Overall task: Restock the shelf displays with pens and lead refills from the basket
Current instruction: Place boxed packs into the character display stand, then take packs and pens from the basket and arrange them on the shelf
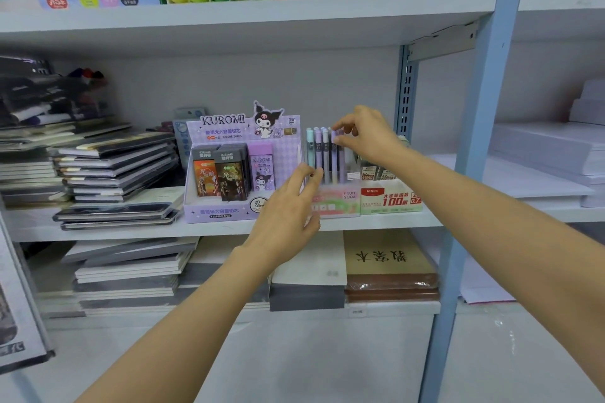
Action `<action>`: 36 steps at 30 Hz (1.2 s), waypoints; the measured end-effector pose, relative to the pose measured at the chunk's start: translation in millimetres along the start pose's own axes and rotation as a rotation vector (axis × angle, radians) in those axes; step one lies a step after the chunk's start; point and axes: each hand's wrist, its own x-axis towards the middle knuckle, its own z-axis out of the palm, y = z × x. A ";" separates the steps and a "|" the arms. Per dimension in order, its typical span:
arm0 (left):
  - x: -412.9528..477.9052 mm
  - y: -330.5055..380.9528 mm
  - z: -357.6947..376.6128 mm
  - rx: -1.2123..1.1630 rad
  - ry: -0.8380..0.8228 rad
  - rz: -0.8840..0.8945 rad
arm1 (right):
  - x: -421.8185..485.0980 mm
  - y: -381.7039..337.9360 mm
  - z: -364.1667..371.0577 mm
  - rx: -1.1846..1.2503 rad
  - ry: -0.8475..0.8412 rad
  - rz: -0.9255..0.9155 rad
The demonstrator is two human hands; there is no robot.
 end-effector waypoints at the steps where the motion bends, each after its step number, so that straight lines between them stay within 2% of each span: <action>1: -2.4 -0.2 0.7 -0.006 -0.005 0.005 | -6.3 -2.5 -0.5 0.017 0.050 -0.011; 3: -10.2 0.5 3.3 -0.025 0.001 0.013 | -26.1 -12.9 0.0 0.105 0.171 -0.086; 5: -23.7 -0.1 7.1 -0.067 0.051 -0.004 | -54.4 -29.6 6.0 0.240 0.207 -0.208; 8: -58.3 -7.2 27.1 -0.079 0.225 -0.026 | -109.5 -53.1 36.6 0.419 0.062 -0.330; 10: -95.1 -11.3 54.0 -0.099 0.247 -0.096 | -146.5 -53.1 74.6 0.474 -0.079 -0.295; 12: -141.1 -12.8 90.2 -0.158 0.123 -0.225 | -184.2 -41.0 123.1 0.464 -0.253 -0.192; 16: -241.6 -13.7 170.5 -0.268 -0.275 -0.437 | -271.9 4.9 224.1 0.407 -0.636 0.057; 21: -345.7 -3.1 238.4 -0.289 -0.839 -0.535 | -382.1 58.7 311.1 0.244 -1.081 0.272; 24: -383.2 4.9 256.4 -0.240 -1.007 -0.513 | -428.5 73.6 339.5 0.188 -1.262 0.368; 28: -401.1 8.2 263.1 -0.137 -1.020 -0.420 | -461.4 76.5 364.0 0.109 -1.234 0.489; 32: -397.8 8.7 265.3 -0.219 -0.925 -0.504 | -463.6 75.9 376.6 0.047 -1.174 0.521; 36: -388.9 11.8 267.5 -0.232 -0.695 -0.490 | -452.2 90.4 373.1 0.300 -1.080 0.539</action>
